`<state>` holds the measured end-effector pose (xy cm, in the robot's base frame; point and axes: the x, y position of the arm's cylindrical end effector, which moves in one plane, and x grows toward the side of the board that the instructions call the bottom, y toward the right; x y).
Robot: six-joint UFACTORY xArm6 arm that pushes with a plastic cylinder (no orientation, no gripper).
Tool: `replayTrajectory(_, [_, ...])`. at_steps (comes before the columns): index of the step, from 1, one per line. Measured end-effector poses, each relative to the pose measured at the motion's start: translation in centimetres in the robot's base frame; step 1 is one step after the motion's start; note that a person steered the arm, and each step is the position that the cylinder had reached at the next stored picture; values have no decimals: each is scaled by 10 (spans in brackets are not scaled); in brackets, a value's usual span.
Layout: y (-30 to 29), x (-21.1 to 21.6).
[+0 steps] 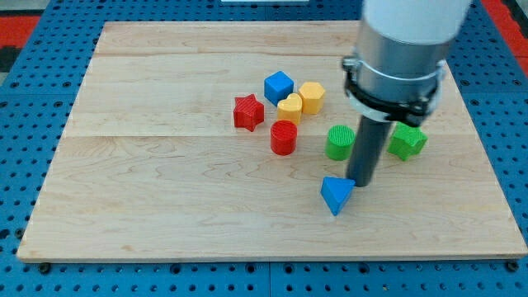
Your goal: Slide the blue triangle to the right side of the green circle
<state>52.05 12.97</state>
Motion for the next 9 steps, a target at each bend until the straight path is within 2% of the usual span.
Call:
replayTrajectory(1, [55,-10])
replayTrajectory(2, [46,-50])
replayTrajectory(3, [41,-70])
replayTrajectory(4, [85,-26])
replayTrajectory(5, [46,34])
replayTrajectory(6, [-43,63])
replayTrajectory(7, [-100,50])
replayTrajectory(9, [-72,72])
